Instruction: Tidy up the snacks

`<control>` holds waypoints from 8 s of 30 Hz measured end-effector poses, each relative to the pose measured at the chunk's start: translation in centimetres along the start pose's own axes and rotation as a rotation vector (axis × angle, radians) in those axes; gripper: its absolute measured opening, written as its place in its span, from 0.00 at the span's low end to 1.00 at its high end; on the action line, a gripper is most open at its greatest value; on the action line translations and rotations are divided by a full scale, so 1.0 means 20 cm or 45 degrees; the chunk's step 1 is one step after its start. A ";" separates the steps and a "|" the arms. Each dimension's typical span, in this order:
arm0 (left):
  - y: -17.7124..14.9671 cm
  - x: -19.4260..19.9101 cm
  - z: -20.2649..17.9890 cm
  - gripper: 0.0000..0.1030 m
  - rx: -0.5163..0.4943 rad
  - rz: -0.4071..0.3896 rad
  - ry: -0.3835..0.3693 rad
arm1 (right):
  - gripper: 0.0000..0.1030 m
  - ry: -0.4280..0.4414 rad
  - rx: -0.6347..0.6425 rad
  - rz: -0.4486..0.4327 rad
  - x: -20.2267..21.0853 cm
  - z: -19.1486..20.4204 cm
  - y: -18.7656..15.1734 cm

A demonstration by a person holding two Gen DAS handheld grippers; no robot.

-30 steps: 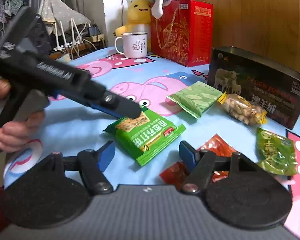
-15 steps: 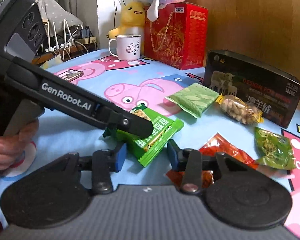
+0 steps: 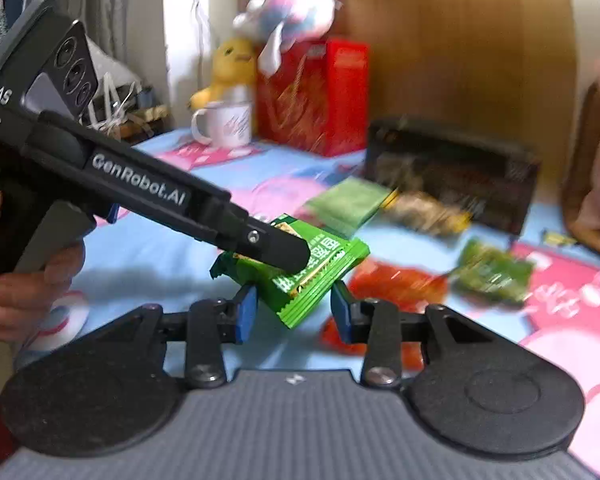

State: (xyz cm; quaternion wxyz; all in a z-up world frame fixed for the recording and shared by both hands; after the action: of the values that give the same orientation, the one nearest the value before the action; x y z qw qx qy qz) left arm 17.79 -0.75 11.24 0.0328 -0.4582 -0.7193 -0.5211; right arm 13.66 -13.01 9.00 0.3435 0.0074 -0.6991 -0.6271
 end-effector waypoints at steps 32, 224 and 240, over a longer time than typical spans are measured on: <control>0.45 -0.41 0.17 0.51 0.005 -0.038 -0.094 | 0.50 -0.281 -0.411 -0.015 -0.24 -0.80 0.17; 0.12 -0.61 0.21 1.00 -0.240 0.019 0.572 | 1.00 -0.683 -0.363 0.248 -0.12 -0.81 -0.11; 0.12 -0.61 0.20 1.00 -0.240 0.019 0.572 | 1.00 -0.682 -0.362 0.249 -0.12 -0.81 -0.11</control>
State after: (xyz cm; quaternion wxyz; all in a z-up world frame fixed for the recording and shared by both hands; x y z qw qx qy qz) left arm 28.20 -5.05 4.71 0.1528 -0.3372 -0.6389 -0.6744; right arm 22.48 -26.58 5.54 0.2035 -0.2732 -0.6673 -0.6624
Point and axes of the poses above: each gripper's, at about its wrist camera, not at the fingertips, and x roughly against the way its jaws point, z to its left, y to its top, the point moved 5 cm from there along -x, roughly the way its jaws point, and after that the axes turned 5 degrees about -y, right-handed, at the moved point
